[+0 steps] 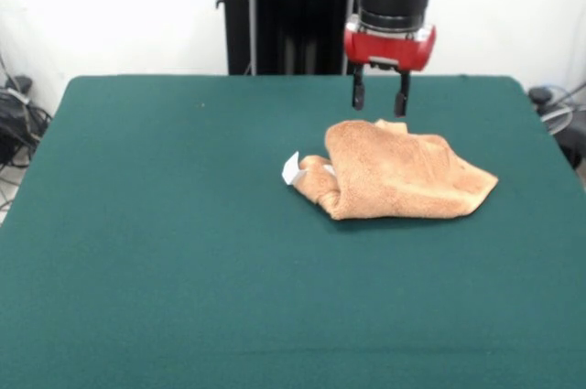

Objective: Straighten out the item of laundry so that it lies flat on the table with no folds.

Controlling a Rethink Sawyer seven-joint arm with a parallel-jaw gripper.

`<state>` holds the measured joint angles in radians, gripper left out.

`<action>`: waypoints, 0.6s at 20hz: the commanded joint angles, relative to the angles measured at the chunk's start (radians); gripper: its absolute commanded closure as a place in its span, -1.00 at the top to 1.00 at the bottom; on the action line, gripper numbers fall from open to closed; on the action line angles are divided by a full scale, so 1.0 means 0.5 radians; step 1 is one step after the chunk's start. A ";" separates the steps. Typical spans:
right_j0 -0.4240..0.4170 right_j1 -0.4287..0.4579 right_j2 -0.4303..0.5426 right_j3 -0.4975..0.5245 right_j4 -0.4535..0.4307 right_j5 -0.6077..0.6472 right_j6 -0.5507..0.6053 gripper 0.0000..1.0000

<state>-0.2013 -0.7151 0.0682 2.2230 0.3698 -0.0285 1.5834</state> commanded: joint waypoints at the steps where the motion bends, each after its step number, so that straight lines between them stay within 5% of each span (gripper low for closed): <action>1: -0.063 -0.038 0.150 0.155 -0.015 0.140 0.466 1.00; 9: -0.054 -0.082 0.213 0.148 0.040 0.109 0.526 1.00; 12: -0.227 0.039 0.438 0.173 -0.072 -0.171 0.616 1.00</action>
<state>-0.2326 -0.7565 0.1049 2.2791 0.3663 -0.0301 1.5834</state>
